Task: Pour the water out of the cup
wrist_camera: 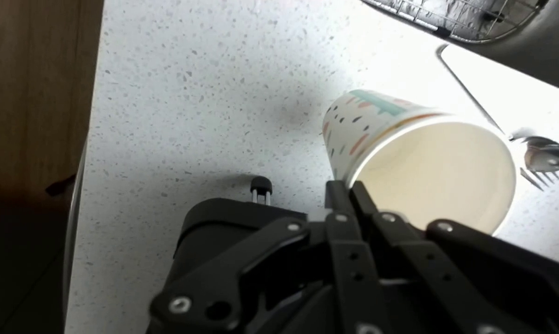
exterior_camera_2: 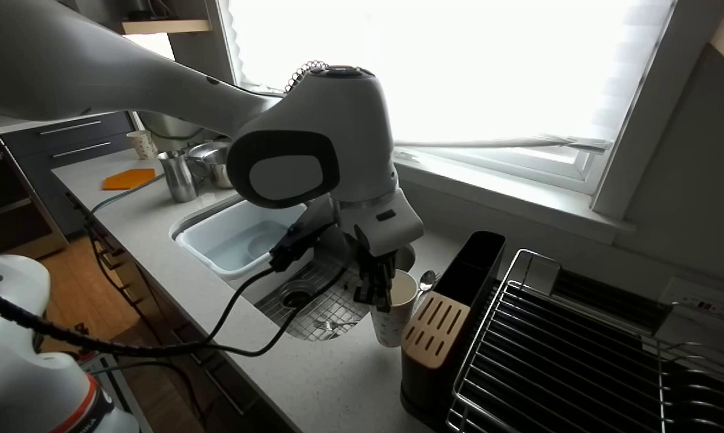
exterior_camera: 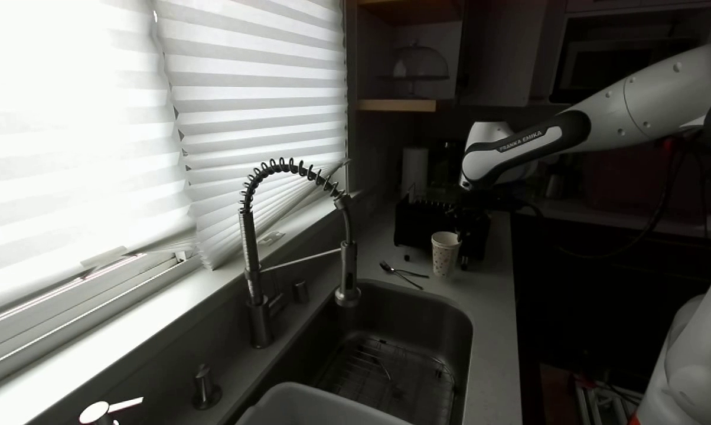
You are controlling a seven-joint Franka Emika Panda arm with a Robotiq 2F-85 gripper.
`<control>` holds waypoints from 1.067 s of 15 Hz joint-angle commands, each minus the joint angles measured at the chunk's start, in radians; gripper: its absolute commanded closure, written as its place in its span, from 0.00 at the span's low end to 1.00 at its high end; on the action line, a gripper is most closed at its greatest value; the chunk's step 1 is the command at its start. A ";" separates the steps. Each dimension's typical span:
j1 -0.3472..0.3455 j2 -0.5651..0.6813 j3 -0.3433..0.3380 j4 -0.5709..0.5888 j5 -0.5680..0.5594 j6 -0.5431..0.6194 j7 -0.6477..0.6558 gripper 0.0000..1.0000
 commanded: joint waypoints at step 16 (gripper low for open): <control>-0.063 -0.039 0.013 -0.025 -0.170 0.047 0.194 0.99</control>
